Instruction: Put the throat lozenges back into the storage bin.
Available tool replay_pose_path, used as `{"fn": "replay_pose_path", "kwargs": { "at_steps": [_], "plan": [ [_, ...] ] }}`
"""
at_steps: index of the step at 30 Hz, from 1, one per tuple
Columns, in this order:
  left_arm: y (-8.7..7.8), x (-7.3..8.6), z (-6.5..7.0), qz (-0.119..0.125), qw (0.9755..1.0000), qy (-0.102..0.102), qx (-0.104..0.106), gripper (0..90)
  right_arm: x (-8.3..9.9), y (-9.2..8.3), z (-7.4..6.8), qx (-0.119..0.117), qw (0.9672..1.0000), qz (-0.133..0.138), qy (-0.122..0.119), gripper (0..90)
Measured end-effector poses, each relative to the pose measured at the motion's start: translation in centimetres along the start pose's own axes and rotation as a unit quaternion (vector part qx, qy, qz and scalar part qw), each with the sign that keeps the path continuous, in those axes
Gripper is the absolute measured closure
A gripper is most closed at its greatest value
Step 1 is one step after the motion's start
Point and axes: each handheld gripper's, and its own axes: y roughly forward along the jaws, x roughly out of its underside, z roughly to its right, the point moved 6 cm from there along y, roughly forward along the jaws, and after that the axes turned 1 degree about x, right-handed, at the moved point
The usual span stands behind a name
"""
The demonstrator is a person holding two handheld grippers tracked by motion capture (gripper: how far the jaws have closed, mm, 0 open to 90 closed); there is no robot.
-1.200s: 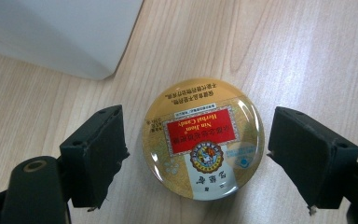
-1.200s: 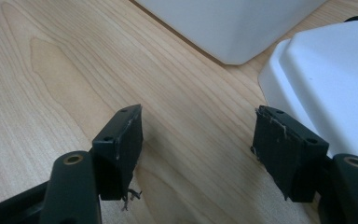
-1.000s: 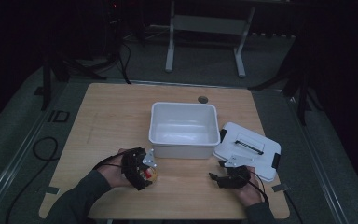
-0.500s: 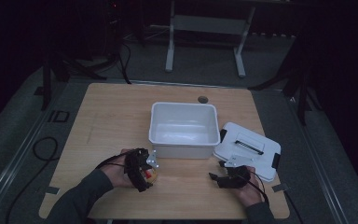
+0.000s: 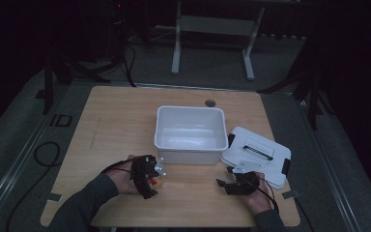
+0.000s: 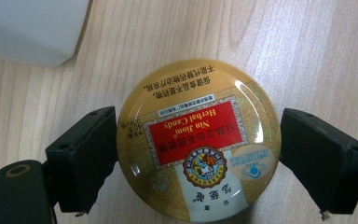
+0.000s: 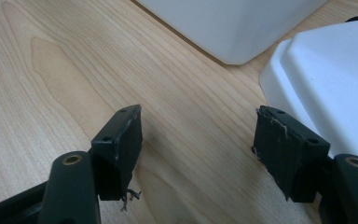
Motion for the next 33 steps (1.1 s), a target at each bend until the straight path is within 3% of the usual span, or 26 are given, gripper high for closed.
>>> {"fn": "replay_pose_path", "kwargs": {
  "at_steps": [15,33],
  "plan": [
    [0.25,0.08,-0.25,-0.032,0.9994,0.015,0.003,17.8,0.00,0.00,-0.01,-0.001,1.0000,0.000,0.000,31.7],
    [-0.60,0.38,-0.41,-0.028,0.9995,0.015,-0.002,20.1,0.00,0.00,-0.02,-0.001,1.0000,0.000,-0.001,31.5]
  ]
}}
